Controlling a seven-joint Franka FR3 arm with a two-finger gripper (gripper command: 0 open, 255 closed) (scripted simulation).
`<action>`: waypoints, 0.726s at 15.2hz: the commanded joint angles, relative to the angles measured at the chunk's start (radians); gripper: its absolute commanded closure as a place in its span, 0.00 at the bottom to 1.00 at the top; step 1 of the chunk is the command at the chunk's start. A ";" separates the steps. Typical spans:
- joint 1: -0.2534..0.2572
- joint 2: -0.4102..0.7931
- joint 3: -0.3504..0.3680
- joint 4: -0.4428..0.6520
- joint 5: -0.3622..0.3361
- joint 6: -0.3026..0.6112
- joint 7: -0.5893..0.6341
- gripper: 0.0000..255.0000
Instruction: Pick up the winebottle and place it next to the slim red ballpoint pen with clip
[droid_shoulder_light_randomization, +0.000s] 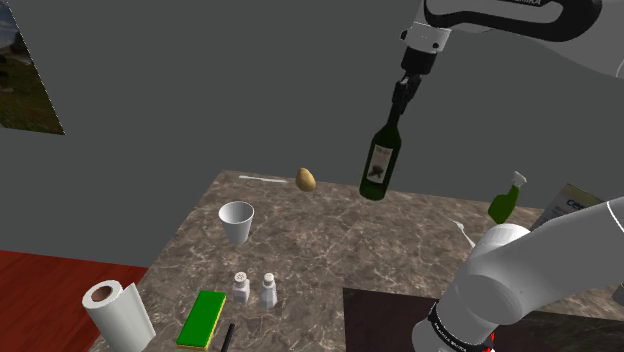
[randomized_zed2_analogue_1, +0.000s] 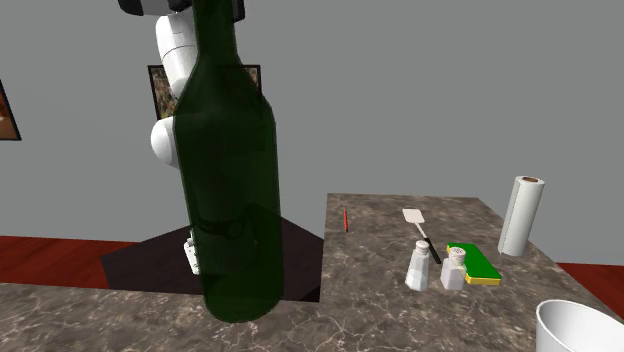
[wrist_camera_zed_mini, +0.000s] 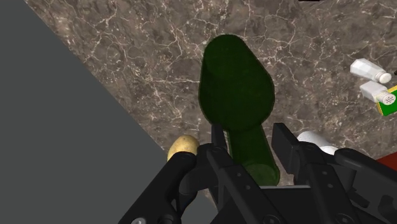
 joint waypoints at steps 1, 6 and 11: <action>0.001 0.008 0.000 0.038 0.002 -0.029 -0.003 1.00; 0.005 0.040 0.001 0.135 0.009 -0.095 -0.009 1.00; 0.010 0.079 -0.001 0.240 0.016 -0.162 -0.016 1.00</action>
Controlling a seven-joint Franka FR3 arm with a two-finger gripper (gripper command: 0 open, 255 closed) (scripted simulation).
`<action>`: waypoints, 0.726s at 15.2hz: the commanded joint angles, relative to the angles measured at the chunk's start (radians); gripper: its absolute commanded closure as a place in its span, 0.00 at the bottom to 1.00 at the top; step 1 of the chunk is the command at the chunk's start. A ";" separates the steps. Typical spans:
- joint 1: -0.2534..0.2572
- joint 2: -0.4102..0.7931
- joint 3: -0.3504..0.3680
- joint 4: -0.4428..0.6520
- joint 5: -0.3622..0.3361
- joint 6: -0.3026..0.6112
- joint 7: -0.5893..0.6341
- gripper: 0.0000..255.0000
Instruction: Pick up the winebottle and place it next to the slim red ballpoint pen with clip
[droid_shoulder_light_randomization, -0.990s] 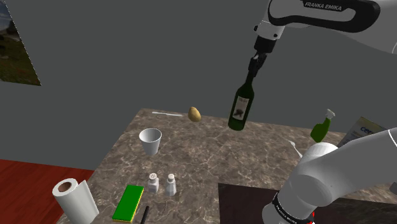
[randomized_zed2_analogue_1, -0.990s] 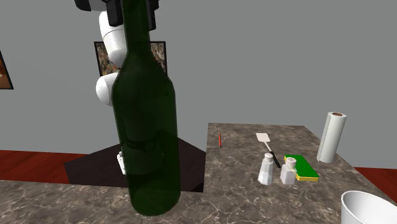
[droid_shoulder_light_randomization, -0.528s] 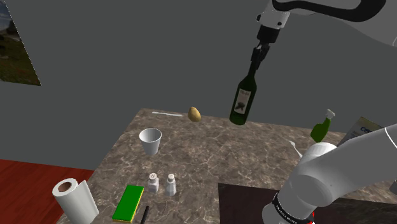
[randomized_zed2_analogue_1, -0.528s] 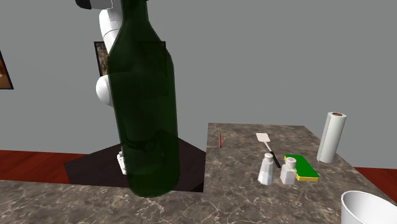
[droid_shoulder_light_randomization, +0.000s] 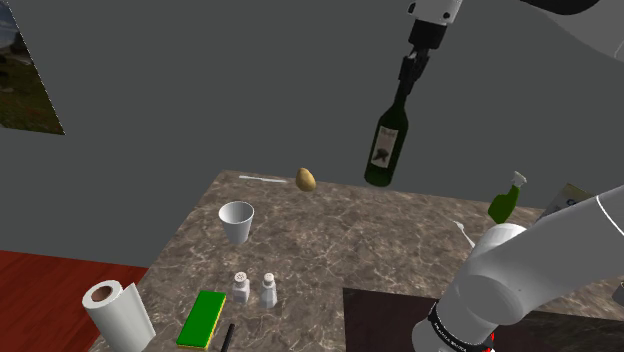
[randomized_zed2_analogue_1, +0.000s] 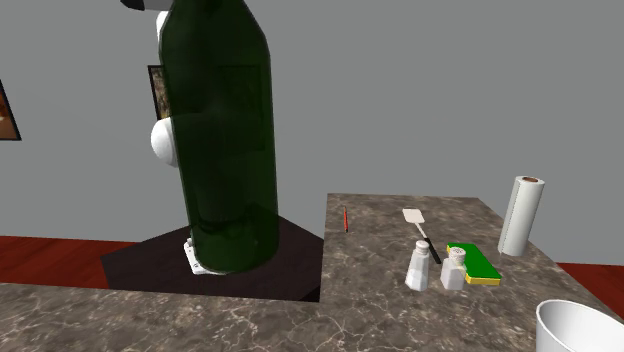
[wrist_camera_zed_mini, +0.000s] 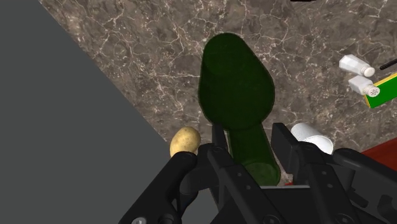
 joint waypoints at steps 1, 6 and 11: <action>0.002 0.019 -0.003 0.049 0.003 -0.029 -0.005 1.00; 0.006 0.066 -0.007 0.165 0.012 -0.100 -0.015 1.00; 0.009 0.122 -0.015 0.296 0.022 -0.176 -0.026 1.00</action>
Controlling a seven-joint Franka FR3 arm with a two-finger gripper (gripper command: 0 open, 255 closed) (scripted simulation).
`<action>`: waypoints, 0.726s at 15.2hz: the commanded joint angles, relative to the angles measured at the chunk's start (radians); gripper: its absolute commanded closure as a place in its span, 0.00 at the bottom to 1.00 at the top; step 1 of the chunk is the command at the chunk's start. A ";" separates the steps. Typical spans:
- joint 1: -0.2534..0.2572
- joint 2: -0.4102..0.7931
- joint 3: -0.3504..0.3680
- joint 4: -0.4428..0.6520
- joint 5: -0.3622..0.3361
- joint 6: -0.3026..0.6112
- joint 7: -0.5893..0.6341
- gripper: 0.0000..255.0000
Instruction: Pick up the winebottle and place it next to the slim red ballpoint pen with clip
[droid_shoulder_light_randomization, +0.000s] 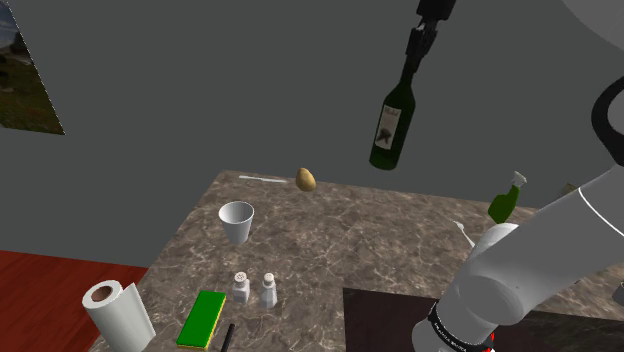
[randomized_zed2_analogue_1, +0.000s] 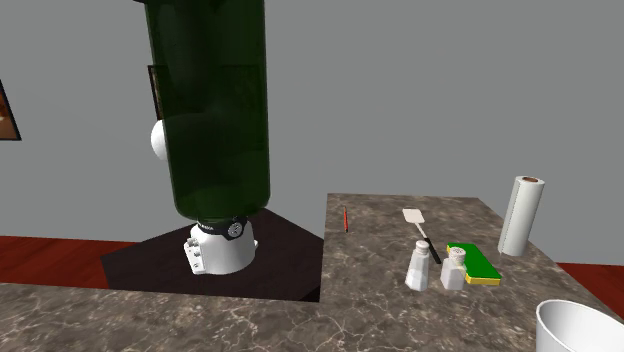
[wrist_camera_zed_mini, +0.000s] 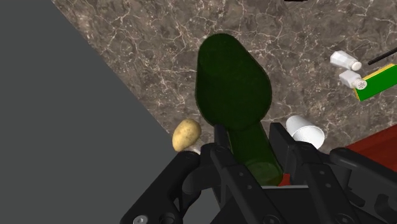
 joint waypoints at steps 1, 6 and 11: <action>0.001 0.024 -0.005 0.054 0.005 -0.030 -0.006 1.00; 0.003 0.095 -0.020 0.209 0.020 -0.116 -0.023 1.00; 0.010 0.138 -0.013 0.324 0.032 -0.190 -0.010 1.00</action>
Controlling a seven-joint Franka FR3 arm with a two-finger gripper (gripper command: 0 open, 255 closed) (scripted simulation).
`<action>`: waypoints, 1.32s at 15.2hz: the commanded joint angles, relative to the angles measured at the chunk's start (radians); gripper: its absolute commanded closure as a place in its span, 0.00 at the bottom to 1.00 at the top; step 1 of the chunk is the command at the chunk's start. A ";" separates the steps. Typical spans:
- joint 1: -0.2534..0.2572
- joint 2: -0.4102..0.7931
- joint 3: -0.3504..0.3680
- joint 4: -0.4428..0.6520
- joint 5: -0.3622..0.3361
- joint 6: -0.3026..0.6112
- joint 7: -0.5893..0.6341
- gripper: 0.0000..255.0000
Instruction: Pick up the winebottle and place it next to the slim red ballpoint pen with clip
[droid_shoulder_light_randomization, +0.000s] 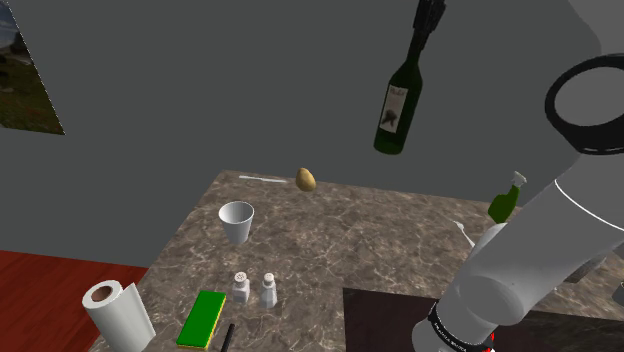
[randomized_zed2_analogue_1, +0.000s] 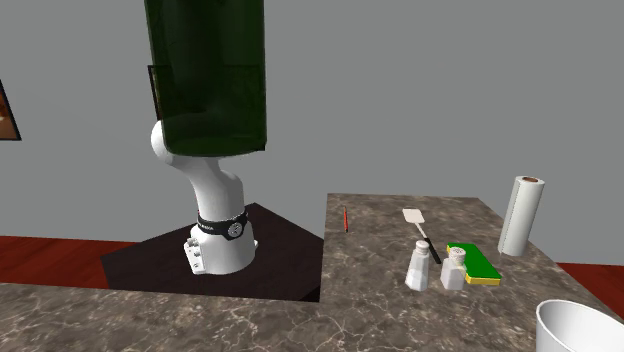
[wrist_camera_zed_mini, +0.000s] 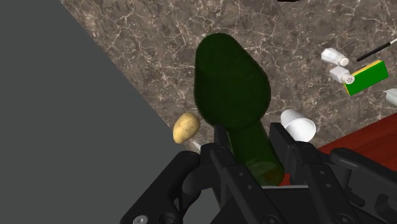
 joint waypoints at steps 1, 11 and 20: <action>0.014 -0.034 0.037 -0.029 -0.009 -0.005 0.047 1.00; 0.072 -0.199 0.262 -0.189 0.009 -0.021 0.339 1.00; 0.108 -0.235 0.460 -0.204 0.080 -0.047 0.596 1.00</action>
